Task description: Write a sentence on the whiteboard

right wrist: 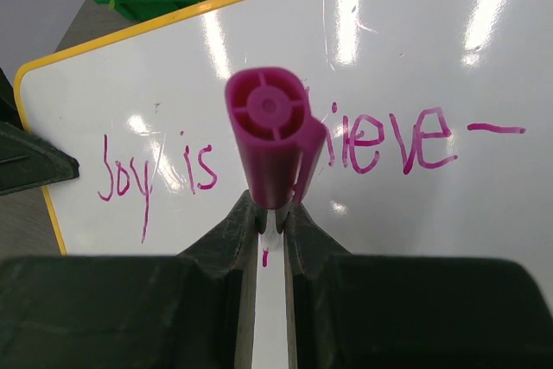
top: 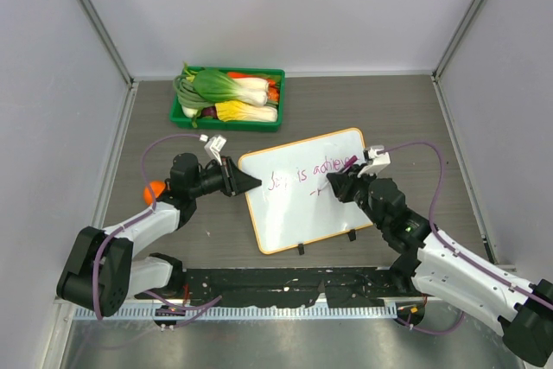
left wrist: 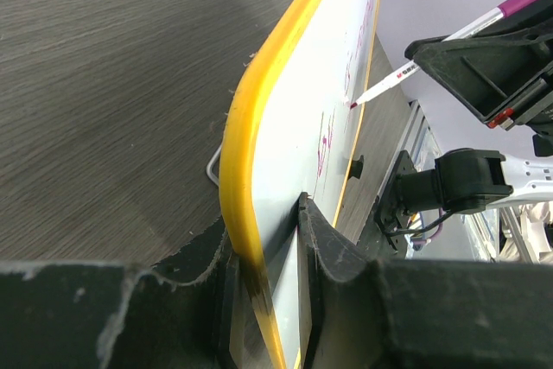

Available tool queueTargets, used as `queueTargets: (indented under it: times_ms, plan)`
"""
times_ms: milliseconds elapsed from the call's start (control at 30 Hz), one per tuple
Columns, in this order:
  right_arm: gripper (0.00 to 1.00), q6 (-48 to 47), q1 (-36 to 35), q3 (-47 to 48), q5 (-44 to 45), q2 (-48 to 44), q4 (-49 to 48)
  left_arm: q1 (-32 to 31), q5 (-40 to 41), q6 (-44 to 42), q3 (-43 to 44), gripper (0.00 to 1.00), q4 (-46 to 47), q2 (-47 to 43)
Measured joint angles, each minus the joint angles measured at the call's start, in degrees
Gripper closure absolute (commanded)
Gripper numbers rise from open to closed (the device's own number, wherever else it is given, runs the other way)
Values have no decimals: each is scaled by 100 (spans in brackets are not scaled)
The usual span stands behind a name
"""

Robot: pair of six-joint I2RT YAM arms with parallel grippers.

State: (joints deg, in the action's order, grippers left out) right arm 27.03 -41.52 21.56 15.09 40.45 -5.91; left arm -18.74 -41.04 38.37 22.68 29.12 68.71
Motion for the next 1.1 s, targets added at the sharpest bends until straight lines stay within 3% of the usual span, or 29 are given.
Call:
queueTargets:
  times_ms: [1100]
  plan:
    - [99,13,2,-61,216,-286,260,0,0,-2,0,100,2,0]
